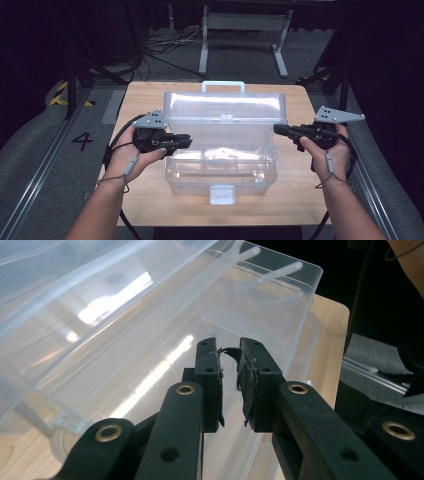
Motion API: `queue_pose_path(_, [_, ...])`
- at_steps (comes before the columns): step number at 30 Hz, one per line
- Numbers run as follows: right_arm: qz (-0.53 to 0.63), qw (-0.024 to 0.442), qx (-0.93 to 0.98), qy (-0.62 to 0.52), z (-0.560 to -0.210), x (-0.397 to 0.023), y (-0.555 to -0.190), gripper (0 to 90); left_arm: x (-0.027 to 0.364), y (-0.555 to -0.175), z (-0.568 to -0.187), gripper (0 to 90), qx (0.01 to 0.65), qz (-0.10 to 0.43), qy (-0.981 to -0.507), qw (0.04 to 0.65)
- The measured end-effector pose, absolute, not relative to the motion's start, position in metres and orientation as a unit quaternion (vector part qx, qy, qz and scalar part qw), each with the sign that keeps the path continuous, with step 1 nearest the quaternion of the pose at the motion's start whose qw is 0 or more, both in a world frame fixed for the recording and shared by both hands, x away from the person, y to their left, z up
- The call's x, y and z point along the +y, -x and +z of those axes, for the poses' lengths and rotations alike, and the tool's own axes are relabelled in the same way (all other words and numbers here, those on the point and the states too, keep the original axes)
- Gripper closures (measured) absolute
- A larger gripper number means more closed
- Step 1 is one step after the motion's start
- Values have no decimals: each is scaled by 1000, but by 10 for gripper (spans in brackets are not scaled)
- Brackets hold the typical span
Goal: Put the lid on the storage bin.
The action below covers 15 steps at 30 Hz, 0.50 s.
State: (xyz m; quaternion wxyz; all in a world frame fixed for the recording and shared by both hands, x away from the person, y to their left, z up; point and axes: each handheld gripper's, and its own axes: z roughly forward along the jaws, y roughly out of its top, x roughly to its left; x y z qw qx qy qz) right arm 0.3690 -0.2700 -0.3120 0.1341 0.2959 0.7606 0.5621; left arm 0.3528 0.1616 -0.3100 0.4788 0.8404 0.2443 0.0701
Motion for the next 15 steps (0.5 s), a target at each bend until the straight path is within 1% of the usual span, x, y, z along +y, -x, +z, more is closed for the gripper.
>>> queue_pose_path(2, [558, 140, 763, -293, -313, -269, -368, 900, 163, -351, -312, 795, 248, 70, -839, 479])
queue_pose_path(10, [557, 139, 765, -292, -315, -269, -364, 900, 178, -346, -314, 806, 280, 103, -817, 493])
queue_pose_path(15, [557, 139, 766, -290, -317, -270, -362, 900, 185, -343, -316, 816, 295, 109, -803, 507])
